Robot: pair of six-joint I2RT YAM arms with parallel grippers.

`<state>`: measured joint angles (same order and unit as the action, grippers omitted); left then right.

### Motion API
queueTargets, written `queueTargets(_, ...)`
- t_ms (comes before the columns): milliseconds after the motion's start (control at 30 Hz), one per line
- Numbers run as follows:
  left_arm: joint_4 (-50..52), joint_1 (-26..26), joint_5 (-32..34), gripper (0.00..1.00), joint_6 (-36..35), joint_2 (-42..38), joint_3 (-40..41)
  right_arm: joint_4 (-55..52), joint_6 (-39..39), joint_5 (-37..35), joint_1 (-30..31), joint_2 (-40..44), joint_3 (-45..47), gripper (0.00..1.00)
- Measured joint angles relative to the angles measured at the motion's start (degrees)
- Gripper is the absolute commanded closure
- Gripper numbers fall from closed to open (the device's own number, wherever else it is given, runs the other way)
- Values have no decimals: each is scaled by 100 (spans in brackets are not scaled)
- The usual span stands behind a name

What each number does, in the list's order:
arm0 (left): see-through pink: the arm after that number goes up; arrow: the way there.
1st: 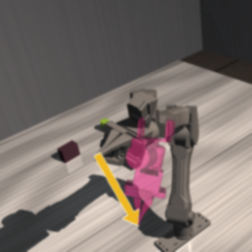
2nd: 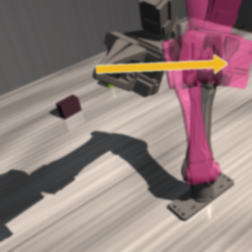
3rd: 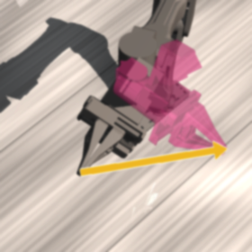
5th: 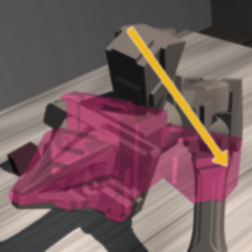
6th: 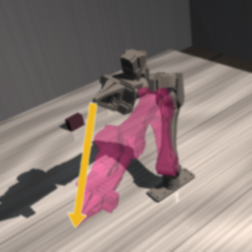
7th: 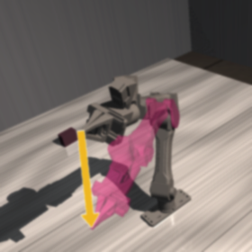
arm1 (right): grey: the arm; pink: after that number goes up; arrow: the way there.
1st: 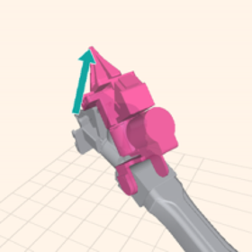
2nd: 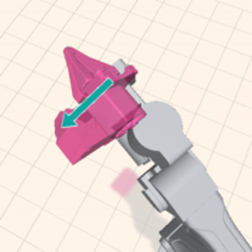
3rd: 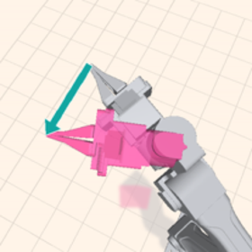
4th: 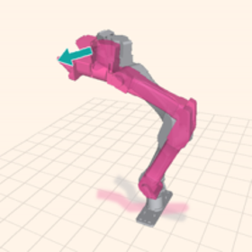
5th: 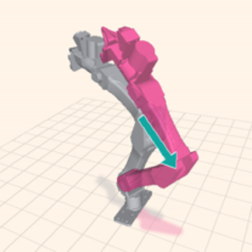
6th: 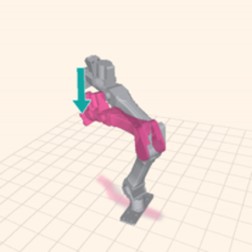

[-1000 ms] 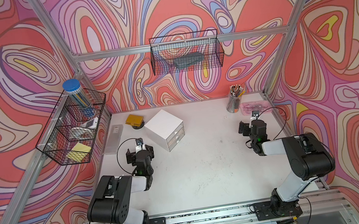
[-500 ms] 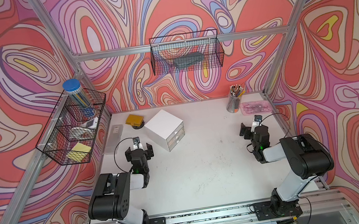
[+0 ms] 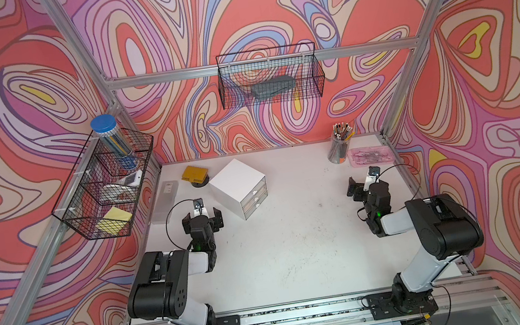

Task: Put the bluetooth earphones in the drawer according to color
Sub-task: Reset both arms

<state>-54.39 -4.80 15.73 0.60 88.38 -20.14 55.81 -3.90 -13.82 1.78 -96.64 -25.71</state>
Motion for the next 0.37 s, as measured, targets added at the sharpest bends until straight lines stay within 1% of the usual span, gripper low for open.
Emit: queueTargets(367,50,2,-44,1,7,0,-2,0,0,0,0,0,0,2)
